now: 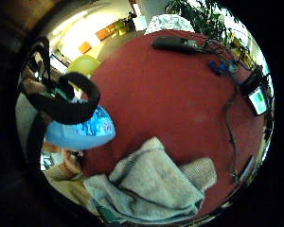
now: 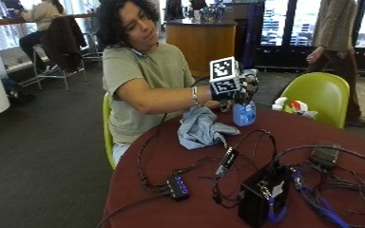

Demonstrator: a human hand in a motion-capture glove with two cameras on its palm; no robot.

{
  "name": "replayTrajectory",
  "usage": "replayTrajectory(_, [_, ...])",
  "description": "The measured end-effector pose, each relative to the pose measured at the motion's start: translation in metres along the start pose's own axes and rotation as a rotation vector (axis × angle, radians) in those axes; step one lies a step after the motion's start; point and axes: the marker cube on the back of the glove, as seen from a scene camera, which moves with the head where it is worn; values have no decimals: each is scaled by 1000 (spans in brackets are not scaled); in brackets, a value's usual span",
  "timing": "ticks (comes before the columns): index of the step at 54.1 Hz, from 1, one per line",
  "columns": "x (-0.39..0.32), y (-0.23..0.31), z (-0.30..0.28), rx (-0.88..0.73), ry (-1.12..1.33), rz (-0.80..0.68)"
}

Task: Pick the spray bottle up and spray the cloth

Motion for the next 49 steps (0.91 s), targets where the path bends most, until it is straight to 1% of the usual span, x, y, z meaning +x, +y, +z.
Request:
replayTrajectory(7, [-7,26,-19,-36,143,26])
replayTrajectory(14, [-15,70,-25,-195,299,76])
replayTrajectory(18, [-15,99,-24,-239,329,106])
replayTrajectory(23, [-15,133,-21,-222,325,113])
replayTrajectory(31, [-15,164,-27,-171,401,126])
replayTrajectory(40, [-17,184,-40,-142,497,136])
replayTrajectory(49, [-20,189,-45,-116,538,164])
